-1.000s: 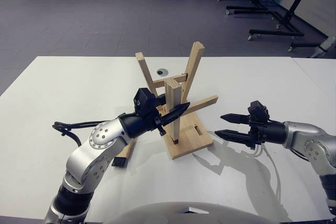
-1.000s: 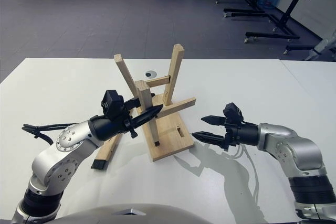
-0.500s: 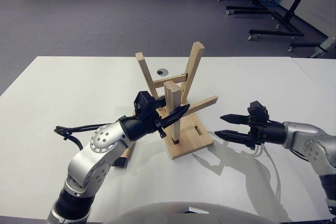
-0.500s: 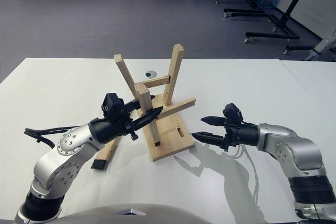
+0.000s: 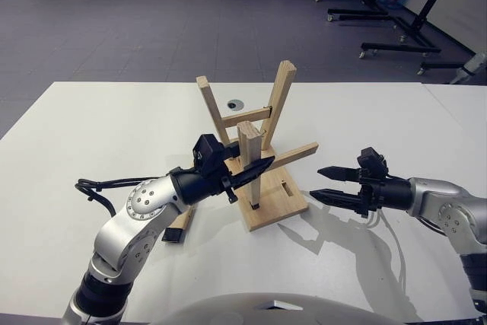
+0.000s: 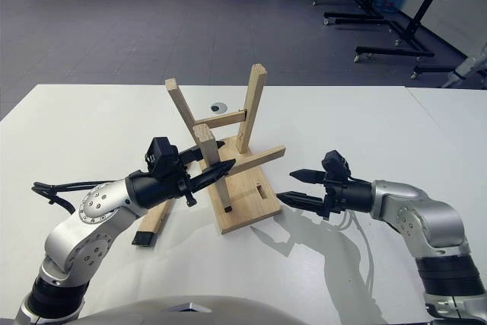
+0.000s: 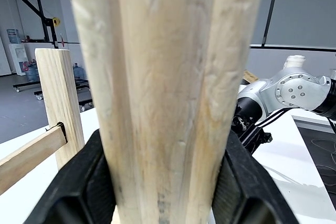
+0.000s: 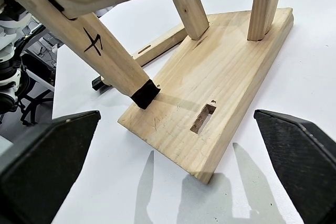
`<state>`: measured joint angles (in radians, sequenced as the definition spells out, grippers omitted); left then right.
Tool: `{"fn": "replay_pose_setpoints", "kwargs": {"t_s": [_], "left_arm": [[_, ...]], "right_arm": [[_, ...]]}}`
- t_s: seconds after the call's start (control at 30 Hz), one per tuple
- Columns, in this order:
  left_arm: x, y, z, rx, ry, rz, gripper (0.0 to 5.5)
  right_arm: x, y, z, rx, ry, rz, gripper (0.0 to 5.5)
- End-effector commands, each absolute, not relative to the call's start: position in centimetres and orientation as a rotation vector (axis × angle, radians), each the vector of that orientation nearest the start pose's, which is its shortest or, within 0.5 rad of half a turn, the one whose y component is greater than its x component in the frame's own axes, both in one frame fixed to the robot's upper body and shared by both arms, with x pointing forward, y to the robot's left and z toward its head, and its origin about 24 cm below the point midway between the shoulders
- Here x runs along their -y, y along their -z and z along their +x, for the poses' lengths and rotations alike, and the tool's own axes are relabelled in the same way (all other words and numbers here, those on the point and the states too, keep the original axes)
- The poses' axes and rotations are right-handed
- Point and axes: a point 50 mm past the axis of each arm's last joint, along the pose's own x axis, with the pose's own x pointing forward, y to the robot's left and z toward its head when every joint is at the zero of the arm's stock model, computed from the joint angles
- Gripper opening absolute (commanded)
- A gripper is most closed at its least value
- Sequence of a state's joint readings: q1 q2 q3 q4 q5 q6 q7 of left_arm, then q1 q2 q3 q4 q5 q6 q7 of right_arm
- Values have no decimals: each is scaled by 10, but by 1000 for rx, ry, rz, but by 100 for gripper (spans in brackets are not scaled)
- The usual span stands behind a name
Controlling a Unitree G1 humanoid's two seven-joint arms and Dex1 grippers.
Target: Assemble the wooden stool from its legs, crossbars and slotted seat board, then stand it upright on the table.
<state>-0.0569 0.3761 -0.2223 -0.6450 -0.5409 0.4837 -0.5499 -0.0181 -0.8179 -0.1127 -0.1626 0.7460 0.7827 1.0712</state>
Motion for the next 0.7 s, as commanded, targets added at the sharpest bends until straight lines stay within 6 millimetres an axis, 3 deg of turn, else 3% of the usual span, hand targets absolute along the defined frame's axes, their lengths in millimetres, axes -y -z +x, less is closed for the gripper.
{"fn": "replay_pose_setpoints", "kwargs": {"t_s": [0.03,0.7], "left_arm": [[-96,-143,209,74,1080,-45,206],[-96,-139,203,38,1147,-6,206]], "right_arm": [[239,-99,217,-559,-1046,214,540],[236,-97,216,-557,-1044,223,540]]}}
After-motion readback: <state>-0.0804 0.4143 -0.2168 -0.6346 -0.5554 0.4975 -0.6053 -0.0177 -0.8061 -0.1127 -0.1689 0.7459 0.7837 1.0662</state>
